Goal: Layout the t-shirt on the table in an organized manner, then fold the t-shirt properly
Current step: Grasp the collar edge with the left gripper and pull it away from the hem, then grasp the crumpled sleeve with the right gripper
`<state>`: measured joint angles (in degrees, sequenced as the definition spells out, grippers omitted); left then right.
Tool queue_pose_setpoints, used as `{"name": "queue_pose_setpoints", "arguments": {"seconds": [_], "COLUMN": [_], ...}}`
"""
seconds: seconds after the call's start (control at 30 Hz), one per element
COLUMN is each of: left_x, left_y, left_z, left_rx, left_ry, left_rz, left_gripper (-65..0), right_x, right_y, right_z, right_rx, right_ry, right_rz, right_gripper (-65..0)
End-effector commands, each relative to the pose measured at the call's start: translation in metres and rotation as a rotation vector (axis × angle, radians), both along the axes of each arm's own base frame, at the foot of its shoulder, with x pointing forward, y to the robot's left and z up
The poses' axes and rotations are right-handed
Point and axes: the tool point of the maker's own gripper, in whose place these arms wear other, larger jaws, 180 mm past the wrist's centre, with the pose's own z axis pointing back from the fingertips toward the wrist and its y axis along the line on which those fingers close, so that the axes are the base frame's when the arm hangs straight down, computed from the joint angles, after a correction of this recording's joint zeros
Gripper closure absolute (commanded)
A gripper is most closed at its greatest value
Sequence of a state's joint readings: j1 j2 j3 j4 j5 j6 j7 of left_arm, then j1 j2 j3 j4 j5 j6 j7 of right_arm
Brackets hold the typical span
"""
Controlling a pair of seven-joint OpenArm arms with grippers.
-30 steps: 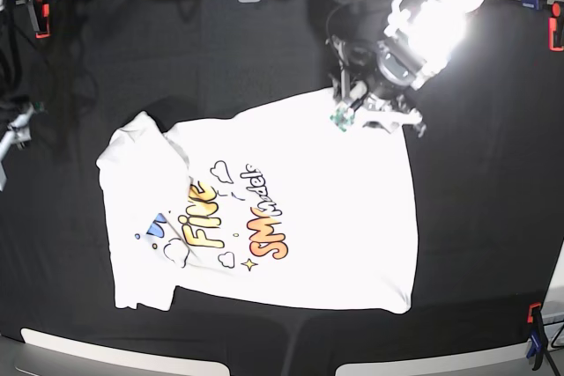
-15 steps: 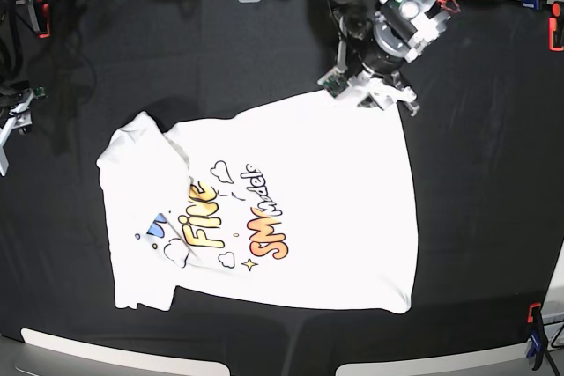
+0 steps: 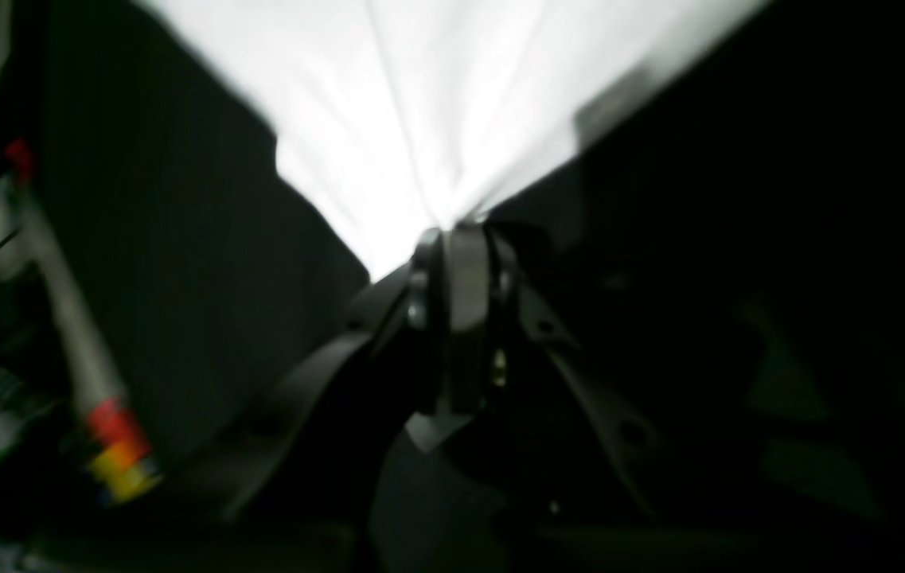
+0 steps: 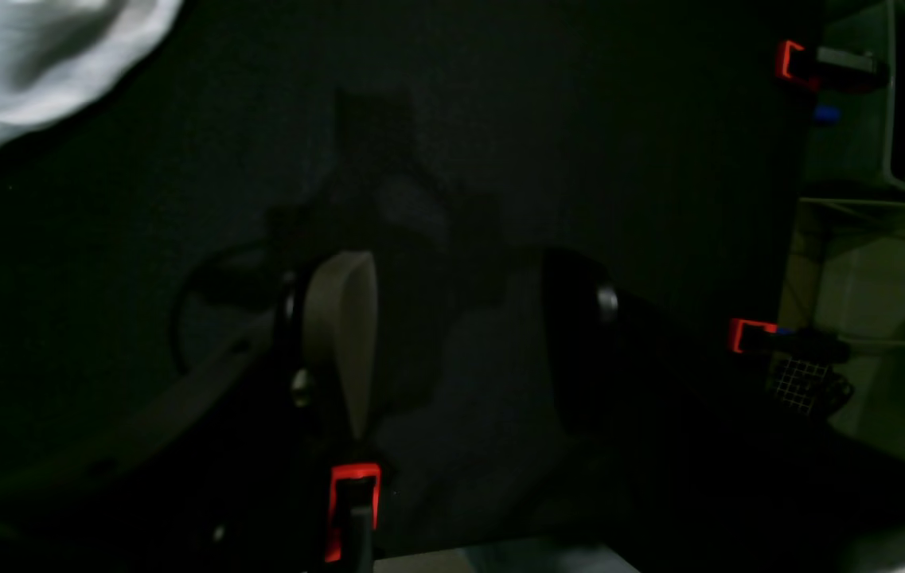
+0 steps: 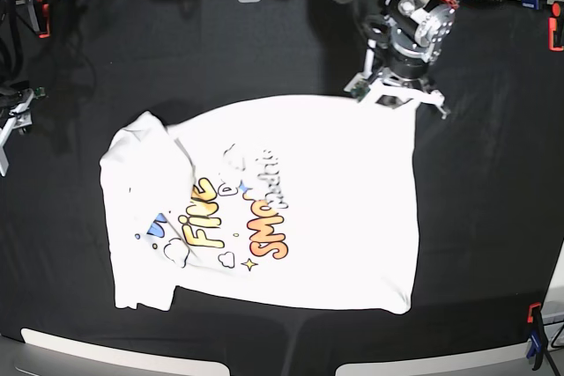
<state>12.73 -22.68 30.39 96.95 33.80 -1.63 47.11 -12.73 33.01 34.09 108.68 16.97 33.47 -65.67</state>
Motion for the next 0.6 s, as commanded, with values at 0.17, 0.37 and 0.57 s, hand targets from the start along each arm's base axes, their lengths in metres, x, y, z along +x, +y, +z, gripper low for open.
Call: {"name": "queue_pose_setpoints", "arguments": {"seconds": [0.17,0.37,0.57], "left_x": [0.021,0.019,0.018], "left_y": [0.035,0.086,0.117], "left_z": [0.031,0.037,0.042], "left_rx": [0.107,0.243,0.255], "left_ry": [-0.133,-0.132,-0.135], "left_rz": [0.020,0.037,0.095], "left_gripper": [0.0,0.0,0.0], "right_x": [0.015,0.020,0.021], "right_y": [0.029,0.073,0.100], "right_z": [0.011,0.010,0.005], "right_rx": [0.122,0.326,0.445], "right_ry": [-0.068,-0.124,-0.161], "right_rz": [0.119,0.228,0.264], "right_gripper": [-32.5,-32.5,-32.5]}}
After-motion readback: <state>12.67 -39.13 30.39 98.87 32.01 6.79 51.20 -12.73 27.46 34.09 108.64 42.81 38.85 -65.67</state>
